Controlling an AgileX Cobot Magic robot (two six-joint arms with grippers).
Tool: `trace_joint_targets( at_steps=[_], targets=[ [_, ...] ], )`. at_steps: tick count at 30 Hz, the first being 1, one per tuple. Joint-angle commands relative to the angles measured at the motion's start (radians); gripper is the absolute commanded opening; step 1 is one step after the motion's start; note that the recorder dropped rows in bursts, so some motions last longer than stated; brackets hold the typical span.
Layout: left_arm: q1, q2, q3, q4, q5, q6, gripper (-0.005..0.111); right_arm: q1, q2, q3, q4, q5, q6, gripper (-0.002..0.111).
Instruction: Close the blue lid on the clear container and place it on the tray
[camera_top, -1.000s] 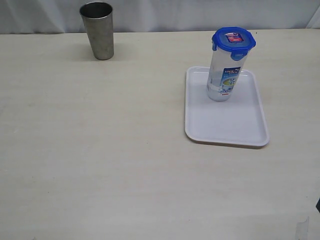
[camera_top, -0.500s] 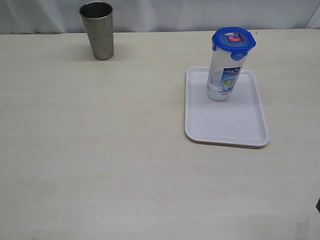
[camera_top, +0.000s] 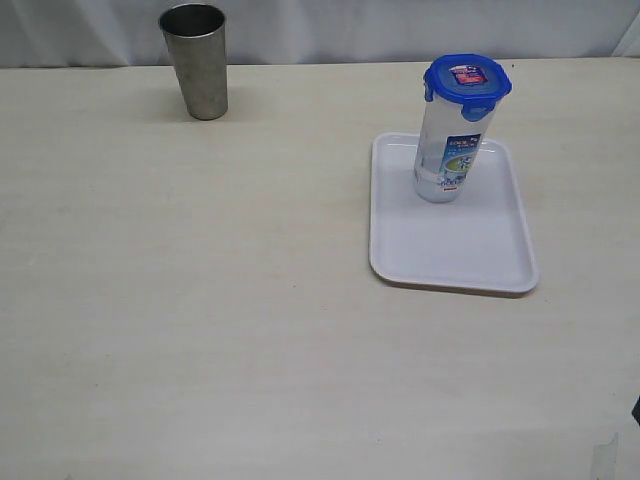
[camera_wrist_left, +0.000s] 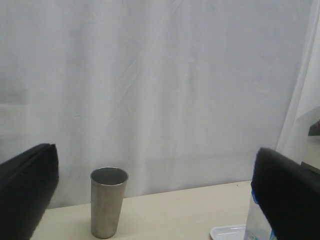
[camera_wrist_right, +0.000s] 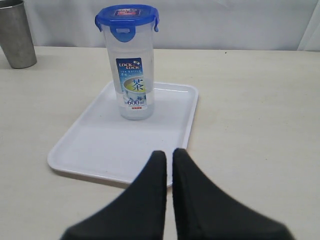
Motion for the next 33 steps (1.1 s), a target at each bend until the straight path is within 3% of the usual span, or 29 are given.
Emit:
trace_joint_targets(
  at_steps=[1, 6, 8, 10, 15, 20, 24, 27, 33],
  targets=[
    [0.001, -0.003, 0.005, -0.001, 0.014, 0.002, 0.098, 0.0, -0.006, 0.001, 0.002, -0.012, -0.006, 0.004],
    [0.001, -0.003, 0.005, -0.025, 0.063, 0.173, 0.098, 0.0, -0.006, 0.001, 0.002, -0.012, -0.006, 0.004],
    [0.001, -0.003, 0.005, -0.16, 0.093, 0.254, 0.098, 0.0, -0.006, 0.001, 0.002, -0.012, -0.006, 0.004],
    [0.001, -0.003, 0.007, -0.392, 0.146, 0.333, 0.098, 0.0, -0.006, 0.001, 0.002, -0.012, -0.006, 0.004],
    [0.003, -0.01, 0.007, -0.835, 0.3, 0.688, 0.098, 0.0, -0.006, 0.001, 0.002, -0.012, -0.006, 0.004],
    [0.007, -0.01, 0.007, -1.09, 0.216, 1.143, 0.098, 0.0, -0.006, 0.001, 0.002, -0.012, -0.006, 0.004],
    [0.064, -0.04, 0.04, -1.375, 0.103, 1.486, 0.098, 0.0, -0.006, 0.001, 0.002, -0.012, -0.006, 0.004],
    [0.134, -0.092, 0.106, -1.501, -0.018, 1.577, 0.098, 0.0, -0.006, 0.001, 0.002, -0.012, -0.006, 0.004],
    [0.272, -0.212, 0.2, -1.506, -0.073, 1.577, 0.098, 0.0, -0.006, 0.001, 0.002, -0.012, -0.006, 0.004]
  ],
)
